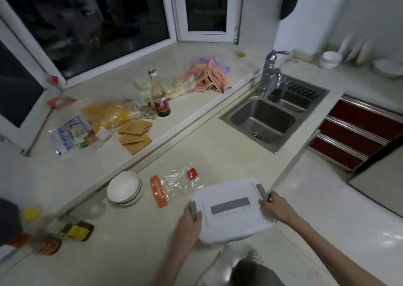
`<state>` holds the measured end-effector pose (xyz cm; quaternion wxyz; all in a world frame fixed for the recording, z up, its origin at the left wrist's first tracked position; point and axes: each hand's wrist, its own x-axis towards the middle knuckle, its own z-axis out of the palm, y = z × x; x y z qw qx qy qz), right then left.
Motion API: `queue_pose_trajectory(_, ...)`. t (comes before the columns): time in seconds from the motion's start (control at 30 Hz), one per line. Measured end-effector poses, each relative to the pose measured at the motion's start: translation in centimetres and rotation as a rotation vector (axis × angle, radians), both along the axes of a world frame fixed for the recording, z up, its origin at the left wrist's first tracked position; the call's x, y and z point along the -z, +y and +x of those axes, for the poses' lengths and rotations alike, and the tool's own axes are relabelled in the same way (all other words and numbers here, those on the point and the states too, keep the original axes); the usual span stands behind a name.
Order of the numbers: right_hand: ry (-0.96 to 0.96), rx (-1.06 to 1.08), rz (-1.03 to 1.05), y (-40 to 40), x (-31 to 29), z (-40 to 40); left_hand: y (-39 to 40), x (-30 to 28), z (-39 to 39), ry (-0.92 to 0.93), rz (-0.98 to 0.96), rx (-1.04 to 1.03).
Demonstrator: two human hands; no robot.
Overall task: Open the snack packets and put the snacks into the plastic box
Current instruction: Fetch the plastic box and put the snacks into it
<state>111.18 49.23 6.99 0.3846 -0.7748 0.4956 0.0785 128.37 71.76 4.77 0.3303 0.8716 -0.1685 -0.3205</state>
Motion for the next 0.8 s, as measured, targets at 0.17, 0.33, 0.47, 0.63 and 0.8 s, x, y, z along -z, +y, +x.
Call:
queue_pose_trajectory(0.17, -0.006, 0.248, -0.057, -2.0, -2.4, -6.5, -5.7, -2.1, -2.6, -0.067, -0.099, 0.176)
queue_pose_trajectory(0.33, -0.085, 0.441, -0.083, -5.0, -5.0, -11.3, -12.5, -4.4, -5.6, -0.142, -0.245, 0.270)
queue_pose_trajectory(0.47, -0.150, 0.561, -0.089, -9.0, -6.7, -14.8, -19.5, -6.0, -7.7, -0.145, -0.281, 0.337)
queue_pose_trajectory(0.63, -0.239, 0.655, -0.101, -15.8, -8.3, -20.0, -29.0, -7.9, -10.9, -0.094, -0.334, 0.416)
queue_pose_trajectory(0.8, -0.307, 0.745, -0.121, -22.8, -9.5, -25.1, -38.3, -9.1, -15.4, -0.092, -0.401, 0.480)
